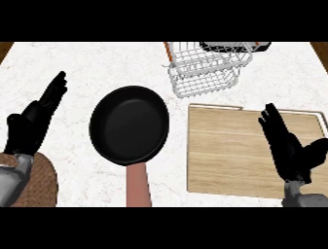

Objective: Pick the lemon from the tray and place it in the tiered basket

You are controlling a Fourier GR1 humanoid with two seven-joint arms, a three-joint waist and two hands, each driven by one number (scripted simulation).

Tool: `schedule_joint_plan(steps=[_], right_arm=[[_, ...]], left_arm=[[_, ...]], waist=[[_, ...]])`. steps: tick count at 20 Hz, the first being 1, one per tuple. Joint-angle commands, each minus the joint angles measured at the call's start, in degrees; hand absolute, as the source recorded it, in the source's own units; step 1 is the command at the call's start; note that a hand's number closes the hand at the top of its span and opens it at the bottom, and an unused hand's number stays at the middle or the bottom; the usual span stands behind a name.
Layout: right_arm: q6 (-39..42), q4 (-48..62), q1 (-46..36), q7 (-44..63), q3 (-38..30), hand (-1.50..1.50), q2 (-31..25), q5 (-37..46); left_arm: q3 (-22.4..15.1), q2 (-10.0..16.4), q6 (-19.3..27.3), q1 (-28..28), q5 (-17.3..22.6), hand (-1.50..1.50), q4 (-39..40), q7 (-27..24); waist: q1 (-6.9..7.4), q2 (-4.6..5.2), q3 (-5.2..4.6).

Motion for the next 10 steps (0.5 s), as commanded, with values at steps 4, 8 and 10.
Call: schedule_joint_plan(steps=[4, 8, 10], right_arm=[[15.57, -7.03, -4.73, -11.01, -3.47, -1.5, 0.49, -12.68], [21.97, -5.62, -5.9, -17.33, -7.91, -1.5, -1.93, -16.56], [28.22, -5.5, -4.58, -22.4, -6.21, -1.5, 2.52, -21.78]], left_arm=[[-0.93, -6.48, -2.23, 3.5, 2.99, 0.0, 2.79, -6.23], [-2.95, -11.09, -4.62, 6.73, 5.42, 0.0, 2.95, -9.32], [-2.42, -10.58, -6.16, 5.32, 6.32, 0.0, 4.14, -8.74]], waist=[[0.0, -0.48, 0.96], [0.47, -0.35, 0.95], [0.21, -0.23, 1.05]])
